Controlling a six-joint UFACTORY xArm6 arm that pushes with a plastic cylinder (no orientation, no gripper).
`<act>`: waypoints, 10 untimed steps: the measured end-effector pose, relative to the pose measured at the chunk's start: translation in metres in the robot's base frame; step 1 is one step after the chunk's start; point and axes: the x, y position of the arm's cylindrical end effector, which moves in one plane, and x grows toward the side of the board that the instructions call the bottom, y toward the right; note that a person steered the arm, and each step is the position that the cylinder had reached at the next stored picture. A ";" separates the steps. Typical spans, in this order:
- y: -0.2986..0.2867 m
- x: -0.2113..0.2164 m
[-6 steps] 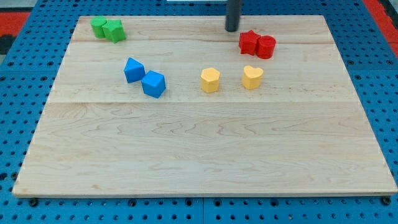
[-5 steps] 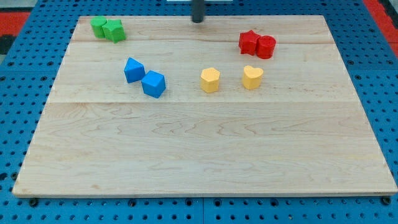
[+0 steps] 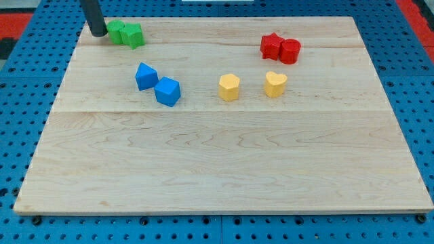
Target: Move the green circle along with green star down a bit
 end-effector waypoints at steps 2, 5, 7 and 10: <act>0.043 -0.021; 0.064 0.061; 0.041 0.061; 0.008 0.098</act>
